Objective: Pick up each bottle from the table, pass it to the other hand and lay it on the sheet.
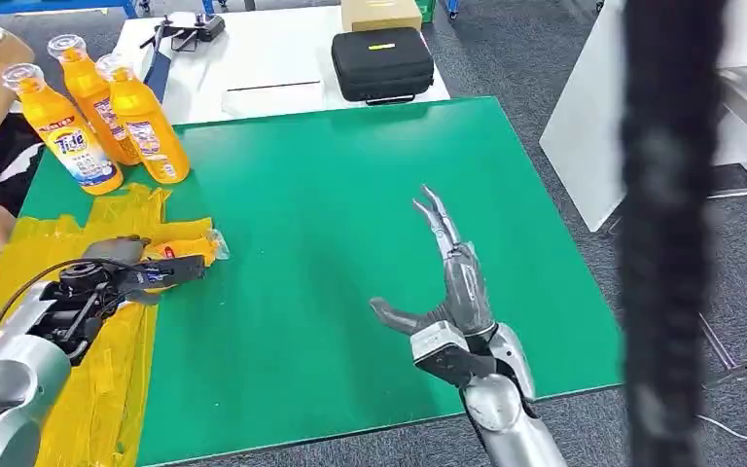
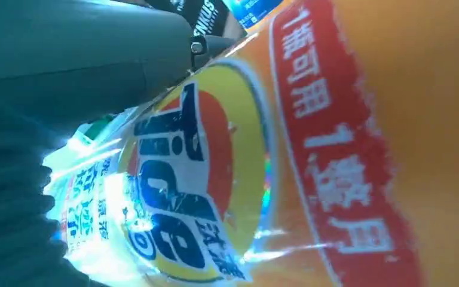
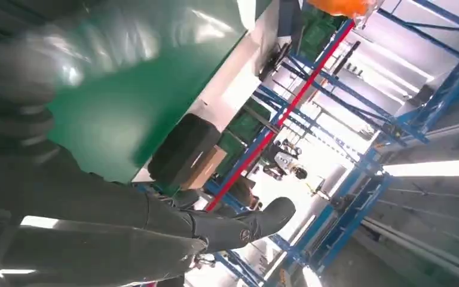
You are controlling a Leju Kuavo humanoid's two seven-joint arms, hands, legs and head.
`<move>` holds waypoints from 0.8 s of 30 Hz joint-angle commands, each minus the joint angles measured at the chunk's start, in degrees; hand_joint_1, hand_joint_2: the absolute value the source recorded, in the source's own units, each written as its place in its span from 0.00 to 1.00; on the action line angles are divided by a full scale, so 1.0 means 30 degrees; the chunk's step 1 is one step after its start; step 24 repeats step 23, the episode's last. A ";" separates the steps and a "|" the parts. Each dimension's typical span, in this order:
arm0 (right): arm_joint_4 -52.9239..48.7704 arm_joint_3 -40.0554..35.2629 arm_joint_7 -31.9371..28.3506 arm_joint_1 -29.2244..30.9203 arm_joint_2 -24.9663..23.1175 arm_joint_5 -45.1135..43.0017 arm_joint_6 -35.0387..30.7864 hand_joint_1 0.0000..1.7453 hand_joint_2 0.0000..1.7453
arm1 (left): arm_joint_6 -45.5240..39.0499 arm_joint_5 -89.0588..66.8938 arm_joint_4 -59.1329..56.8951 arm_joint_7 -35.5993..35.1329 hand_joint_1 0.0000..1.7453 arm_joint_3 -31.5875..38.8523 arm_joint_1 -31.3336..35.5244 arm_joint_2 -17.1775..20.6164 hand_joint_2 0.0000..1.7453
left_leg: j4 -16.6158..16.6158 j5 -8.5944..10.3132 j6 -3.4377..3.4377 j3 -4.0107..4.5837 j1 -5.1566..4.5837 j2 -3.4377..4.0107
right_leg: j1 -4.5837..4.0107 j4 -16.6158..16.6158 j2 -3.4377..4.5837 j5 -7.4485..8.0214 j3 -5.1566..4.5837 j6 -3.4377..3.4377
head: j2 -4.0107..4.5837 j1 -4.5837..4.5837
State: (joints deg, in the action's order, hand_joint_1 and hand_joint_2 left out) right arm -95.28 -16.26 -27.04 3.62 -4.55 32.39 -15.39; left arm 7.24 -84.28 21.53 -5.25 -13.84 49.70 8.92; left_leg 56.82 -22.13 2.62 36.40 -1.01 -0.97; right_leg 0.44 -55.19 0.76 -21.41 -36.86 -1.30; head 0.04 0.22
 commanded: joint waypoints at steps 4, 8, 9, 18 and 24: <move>0.0576 0.1136 0.0083 0.0095 -0.0502 -0.0040 0.0445 0.00 1.00 | -0.4428 0.0913 0.0744 0.0391 0.00 0.2074 0.0216 -0.1022 0.00 | 0.0089 -0.0179 -0.0141 -0.0262 0.0067 -0.0002 | -0.0074 -0.0057 -0.0086 -0.0177 0.0289 0.0025 | 0.0000 0.0000; 0.0374 0.1208 0.0131 -0.0017 -0.0566 -0.0040 0.0526 0.00 1.00 | -0.6668 0.1532 0.2195 0.0550 0.00 0.2971 -0.0484 -0.1173 0.00 | 0.0052 -0.0124 -0.0091 -0.0189 0.0044 0.0010 | -0.0050 -0.0022 -0.0048 -0.0117 0.0205 0.0011 | 0.0000 -0.0007; 0.0292 0.1218 0.0132 -0.0085 -0.0572 -0.0026 0.0545 0.00 1.00 | -0.7487 0.1896 0.3102 0.0814 0.00 0.3422 -0.0849 -0.1338 0.00 | -0.0001 -0.0045 -0.0047 -0.0089 0.0012 0.0017 | -0.0013 0.0010 -0.0015 -0.0041 0.0088 0.0004 | 0.0000 0.0007; 0.0269 0.1236 0.0128 -0.0157 -0.0590 -0.0007 0.0518 0.00 1.00 | -0.7682 0.2063 0.5246 0.0866 0.00 0.3751 -0.1711 -0.1533 0.00 | 0.0014 -0.0056 -0.0056 -0.0090 0.0017 0.0032 | -0.0020 0.0000 -0.0010 -0.0044 0.0084 0.0009 | 0.0000 0.0007; 0.0572 0.1399 0.0140 -0.0192 -0.0607 -0.0107 0.0369 0.00 1.00 | -0.8240 0.4010 1.0303 0.2027 0.00 0.4774 -0.3562 -0.2230 0.00 | 0.0040 -0.0093 -0.0080 -0.0137 0.0035 0.0016 | -0.0041 -0.0014 -0.0042 -0.0086 0.0144 0.0010 | 0.0000 0.0000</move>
